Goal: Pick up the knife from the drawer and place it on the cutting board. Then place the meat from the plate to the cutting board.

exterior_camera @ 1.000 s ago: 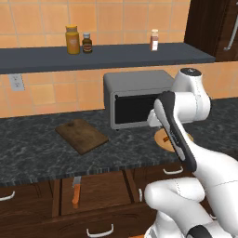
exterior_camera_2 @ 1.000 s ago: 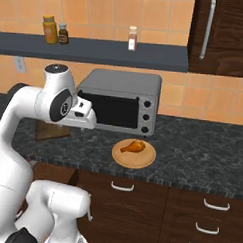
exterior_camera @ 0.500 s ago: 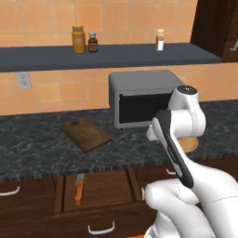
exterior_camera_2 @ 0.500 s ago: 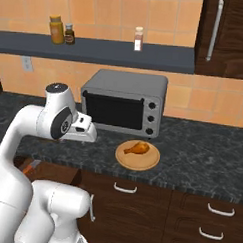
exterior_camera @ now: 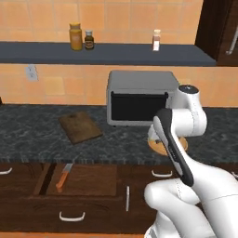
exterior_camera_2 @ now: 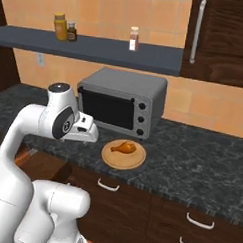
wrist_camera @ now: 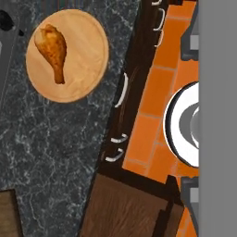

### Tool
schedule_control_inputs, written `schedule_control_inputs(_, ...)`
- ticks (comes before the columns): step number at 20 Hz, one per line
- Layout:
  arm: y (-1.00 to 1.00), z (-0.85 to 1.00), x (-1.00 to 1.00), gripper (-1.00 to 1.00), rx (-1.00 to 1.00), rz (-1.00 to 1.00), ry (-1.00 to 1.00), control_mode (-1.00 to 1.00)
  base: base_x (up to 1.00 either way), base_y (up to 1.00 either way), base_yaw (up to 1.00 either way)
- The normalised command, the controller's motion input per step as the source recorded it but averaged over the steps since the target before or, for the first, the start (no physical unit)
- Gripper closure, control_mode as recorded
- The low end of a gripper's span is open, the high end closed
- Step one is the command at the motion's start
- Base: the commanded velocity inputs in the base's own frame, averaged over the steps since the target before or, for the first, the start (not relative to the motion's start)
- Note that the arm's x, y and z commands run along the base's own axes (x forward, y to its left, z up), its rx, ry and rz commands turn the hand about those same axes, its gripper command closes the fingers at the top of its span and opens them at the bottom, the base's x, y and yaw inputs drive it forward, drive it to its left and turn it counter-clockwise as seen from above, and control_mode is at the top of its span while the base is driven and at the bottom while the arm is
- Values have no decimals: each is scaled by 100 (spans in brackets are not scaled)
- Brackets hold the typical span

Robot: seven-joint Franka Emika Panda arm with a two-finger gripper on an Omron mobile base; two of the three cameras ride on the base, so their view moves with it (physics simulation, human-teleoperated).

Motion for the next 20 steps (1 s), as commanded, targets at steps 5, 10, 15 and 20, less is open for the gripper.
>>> schedule_control_inputs(5, 0, 0, 0, -100, 0, 0, 0, 100, 31, -1, 36)
schedule_control_inputs(10, 0, 0, 0, -100, 0, 0, 0, 100, 43, -9, 37)
schedule_control_inputs(15, 0, 0, 0, -100, 0, 0, 0, 100, 56, -9, 34)
schedule_control_inputs(20, 0, -3, 0, -100, 0, 3, 0, -100, 29, -28, 22)
